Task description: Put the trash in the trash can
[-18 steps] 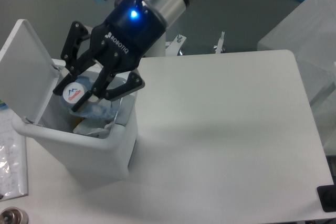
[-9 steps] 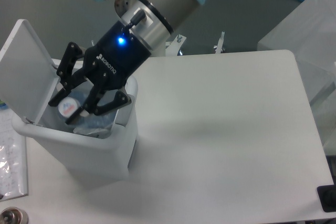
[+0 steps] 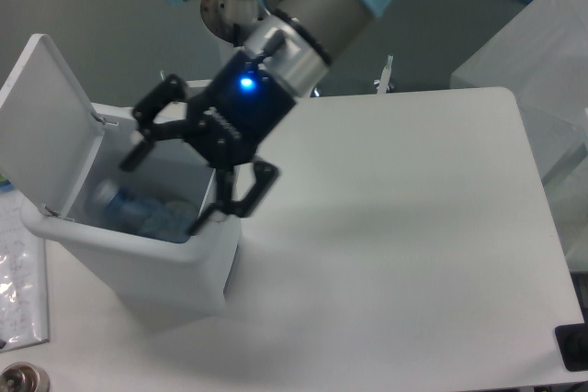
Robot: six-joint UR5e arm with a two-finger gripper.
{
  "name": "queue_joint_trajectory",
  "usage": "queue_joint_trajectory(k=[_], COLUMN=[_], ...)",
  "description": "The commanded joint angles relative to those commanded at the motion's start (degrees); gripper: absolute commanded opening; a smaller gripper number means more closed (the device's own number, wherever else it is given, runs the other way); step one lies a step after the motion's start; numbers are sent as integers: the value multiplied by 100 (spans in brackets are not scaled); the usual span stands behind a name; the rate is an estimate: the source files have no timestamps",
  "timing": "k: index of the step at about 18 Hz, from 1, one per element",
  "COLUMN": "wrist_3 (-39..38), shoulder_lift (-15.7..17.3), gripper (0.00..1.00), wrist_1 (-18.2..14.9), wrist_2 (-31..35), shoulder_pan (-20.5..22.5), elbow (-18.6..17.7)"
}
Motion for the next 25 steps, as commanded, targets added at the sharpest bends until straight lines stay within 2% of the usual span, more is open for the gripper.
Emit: queue_joint_trajectory(k=[5, 7, 11, 15, 17, 20, 22, 25], wrist_3=[649, 790, 1274, 2185, 2513, 2767, 3136, 3558], shoulder_lift=[-141, -298, -571, -642, -677, -887, -1063, -1178], gripper=[100, 100, 100, 100, 100, 100, 100, 100], wrist_1=[-18, -26, -35, -35, -70, -368, -867, -1335], wrist_2=[0, 35, 964, 1204, 1457, 2458, 3090, 3935], shoulder_pan=[536, 808, 1020, 1520, 1661, 1645, 1566, 1451], elbow=[-26, -44, -70, -500, -492, -194, 87, 255])
